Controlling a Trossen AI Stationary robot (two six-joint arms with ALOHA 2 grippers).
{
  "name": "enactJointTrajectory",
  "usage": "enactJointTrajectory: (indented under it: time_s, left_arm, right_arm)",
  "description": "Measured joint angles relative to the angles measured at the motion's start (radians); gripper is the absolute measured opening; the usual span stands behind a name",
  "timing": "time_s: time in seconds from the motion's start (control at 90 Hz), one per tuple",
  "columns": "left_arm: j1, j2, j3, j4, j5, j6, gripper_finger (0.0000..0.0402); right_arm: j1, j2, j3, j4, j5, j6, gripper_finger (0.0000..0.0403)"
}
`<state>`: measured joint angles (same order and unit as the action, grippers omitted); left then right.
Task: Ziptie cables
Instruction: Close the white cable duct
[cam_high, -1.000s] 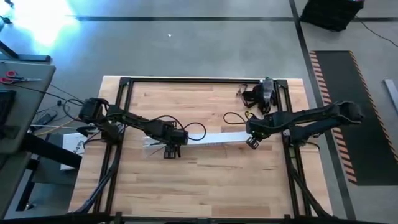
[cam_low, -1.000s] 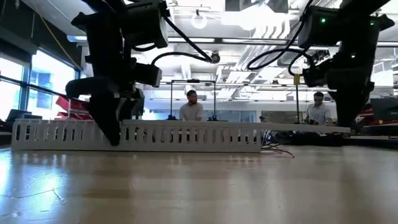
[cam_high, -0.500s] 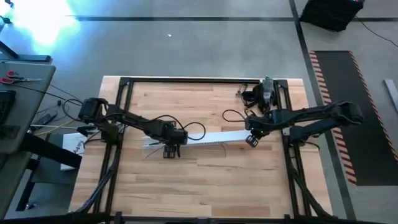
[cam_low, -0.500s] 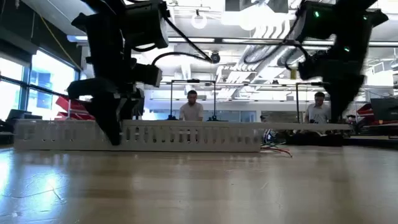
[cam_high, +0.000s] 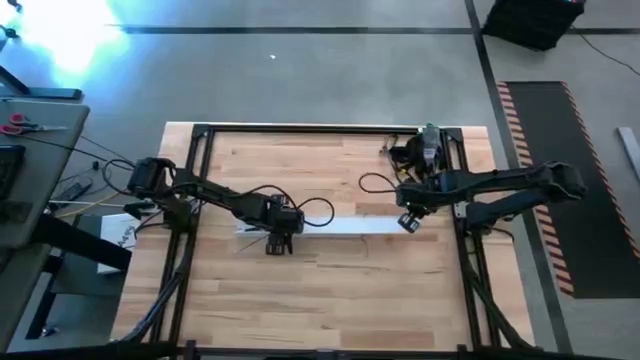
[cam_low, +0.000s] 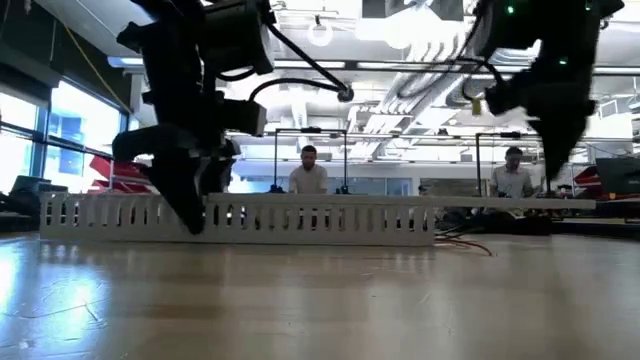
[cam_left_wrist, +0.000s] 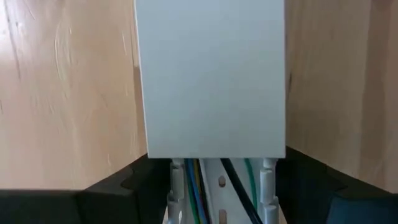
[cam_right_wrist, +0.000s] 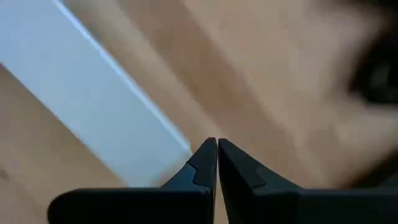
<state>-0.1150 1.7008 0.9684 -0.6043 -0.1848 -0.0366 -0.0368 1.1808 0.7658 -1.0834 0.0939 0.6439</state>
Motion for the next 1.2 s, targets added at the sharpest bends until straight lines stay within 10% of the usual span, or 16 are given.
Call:
enactJointTrajectory:
  time_s: [1.2]
  left_arm:
    - [0.004, 0.003, 0.013, -0.093, -0.002, -0.04, 0.0241]
  right_arm:
    - [0.032, 0.003, -0.103, 0.182, -0.043, 0.029, 0.0]
